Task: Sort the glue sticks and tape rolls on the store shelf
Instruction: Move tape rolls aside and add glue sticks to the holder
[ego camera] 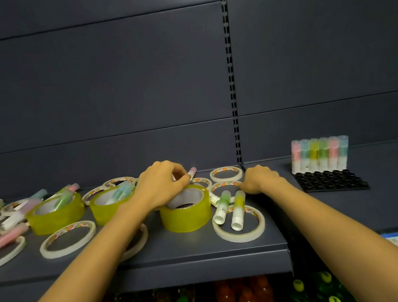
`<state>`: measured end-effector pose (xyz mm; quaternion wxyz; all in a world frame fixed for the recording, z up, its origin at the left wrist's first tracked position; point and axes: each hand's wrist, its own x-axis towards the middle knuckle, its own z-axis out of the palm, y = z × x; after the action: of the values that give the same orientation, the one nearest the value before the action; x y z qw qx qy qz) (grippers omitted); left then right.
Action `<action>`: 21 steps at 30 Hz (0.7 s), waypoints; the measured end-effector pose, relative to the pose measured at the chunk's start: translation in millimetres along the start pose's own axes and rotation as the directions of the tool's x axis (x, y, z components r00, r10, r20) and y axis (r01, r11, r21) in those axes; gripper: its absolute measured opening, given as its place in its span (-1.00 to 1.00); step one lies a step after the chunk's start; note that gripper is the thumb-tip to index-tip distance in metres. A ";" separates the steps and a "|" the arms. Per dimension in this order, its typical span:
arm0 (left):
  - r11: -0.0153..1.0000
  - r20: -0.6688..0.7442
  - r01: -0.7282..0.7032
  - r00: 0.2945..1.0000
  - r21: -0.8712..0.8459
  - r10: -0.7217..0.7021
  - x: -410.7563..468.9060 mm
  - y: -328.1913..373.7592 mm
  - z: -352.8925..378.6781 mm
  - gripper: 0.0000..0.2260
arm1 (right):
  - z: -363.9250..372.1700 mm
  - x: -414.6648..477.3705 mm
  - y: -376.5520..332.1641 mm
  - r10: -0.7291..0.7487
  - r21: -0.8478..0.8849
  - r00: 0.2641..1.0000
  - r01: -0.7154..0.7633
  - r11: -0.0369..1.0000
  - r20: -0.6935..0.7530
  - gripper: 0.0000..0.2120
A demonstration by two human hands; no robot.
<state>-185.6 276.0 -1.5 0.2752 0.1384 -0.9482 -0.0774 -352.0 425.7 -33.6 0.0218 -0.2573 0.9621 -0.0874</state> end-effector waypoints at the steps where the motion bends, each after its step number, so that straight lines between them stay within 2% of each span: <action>1: 1.000 -0.005 -0.015 1.000 -0.001 0.015 1.5 2.2 1.8 -0.75 | -0.8 0.3 -0.2 -0.007 -0.017 0.999 0.006 1.000 -0.035 -0.56; 4: 0.997 0.005 -0.080 0.997 0.012 0.080 6.9 14.7 9.5 -0.76 | -7.7 -1.0 1.9 -0.073 -0.107 0.967 0.048 0.993 -0.246 -0.62; 7: 0.992 0.112 -0.128 0.986 0.013 0.126 13.8 31.0 18.5 -0.73 | -22.3 -7.1 6.7 -0.131 -0.190 0.882 0.048 0.981 -0.452 -0.70; 9: 0.987 0.192 -0.148 0.972 0.067 0.133 18.8 41.3 24.4 -0.69 | -34.4 -11.4 12.3 -0.136 -0.204 0.834 0.029 0.979 -0.535 -0.72; 13: 0.955 0.315 -0.182 0.943 0.232 0.103 30.1 58.5 38.0 -0.62 | -52.4 -19.2 27.4 -0.130 -0.199 0.784 0.008 0.980 -0.607 -0.72; 15: 0.953 0.368 -0.161 0.928 0.256 0.058 35.8 63.1 44.2 -0.61 | -55.8 -24.1 34.9 -0.130 -0.190 0.774 0.012 0.982 -0.620 -0.70; 19: 0.994 0.526 -0.072 0.851 0.087 0.016 45.4 65.8 54.5 -0.67 | -55.7 -32.3 49.6 -0.115 -0.162 0.767 0.014 0.987 -0.631 -0.70; 21: 1.000 0.550 -0.011 0.835 0.004 0.007 48.5 65.7 57.1 -0.72 | -55.9 -34.7 57.5 -0.095 -0.132 0.768 0.013 0.991 -0.633 -0.70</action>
<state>-270.3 327.6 -10.4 -0.0084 0.1068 -0.9882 -0.1095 -355.0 500.7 11.0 -0.3239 -0.2407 0.9080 -0.1123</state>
